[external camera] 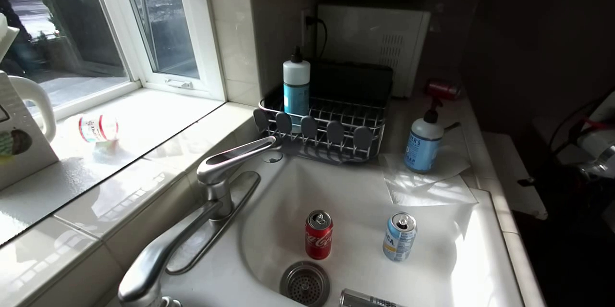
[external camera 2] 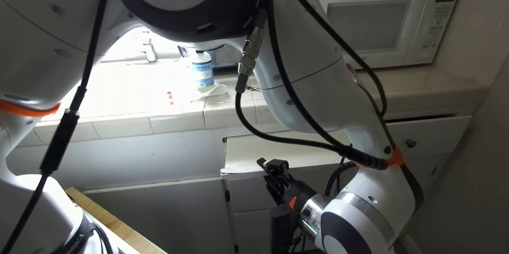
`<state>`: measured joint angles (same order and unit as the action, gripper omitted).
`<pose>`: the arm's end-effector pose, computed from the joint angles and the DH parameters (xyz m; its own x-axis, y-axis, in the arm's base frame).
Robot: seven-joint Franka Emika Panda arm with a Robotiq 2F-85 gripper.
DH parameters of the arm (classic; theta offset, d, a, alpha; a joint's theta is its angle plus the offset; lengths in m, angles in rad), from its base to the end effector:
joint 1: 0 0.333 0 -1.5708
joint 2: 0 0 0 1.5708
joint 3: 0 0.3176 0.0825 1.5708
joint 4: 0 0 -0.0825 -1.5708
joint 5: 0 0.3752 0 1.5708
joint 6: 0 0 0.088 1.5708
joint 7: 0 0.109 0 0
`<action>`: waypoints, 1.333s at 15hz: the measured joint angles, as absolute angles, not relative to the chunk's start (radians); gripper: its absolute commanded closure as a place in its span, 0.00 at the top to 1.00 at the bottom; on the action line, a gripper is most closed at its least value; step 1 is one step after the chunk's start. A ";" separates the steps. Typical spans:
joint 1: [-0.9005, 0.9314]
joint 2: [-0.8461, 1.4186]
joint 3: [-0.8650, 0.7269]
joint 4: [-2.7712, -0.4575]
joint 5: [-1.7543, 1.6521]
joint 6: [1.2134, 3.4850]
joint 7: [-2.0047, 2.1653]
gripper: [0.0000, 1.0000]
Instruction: Pull the tray out
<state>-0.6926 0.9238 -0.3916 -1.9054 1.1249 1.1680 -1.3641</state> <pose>0.3081 -0.3482 0.0647 0.9181 -0.3942 -0.0420 -0.0512 -0.0128 -0.9986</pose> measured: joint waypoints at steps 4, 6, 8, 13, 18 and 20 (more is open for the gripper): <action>-0.717 0.927 -0.392 -1.895 1.098 1.161 -1.370 0.06; -0.727 0.931 -0.392 -1.889 1.088 1.157 -1.373 0.06; -0.740 0.937 -0.393 -1.881 1.076 1.150 -1.376 0.06; -0.750 0.945 -0.394 -1.864 1.055 1.147 -1.354 0.61; -0.796 0.962 -0.431 -1.791 0.947 1.178 -1.266 0.99; -0.812 0.964 -0.419 -1.780 0.935 1.178 -1.252 1.00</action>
<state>-0.8120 0.9637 -0.4188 -1.7800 0.9351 1.1783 -1.2520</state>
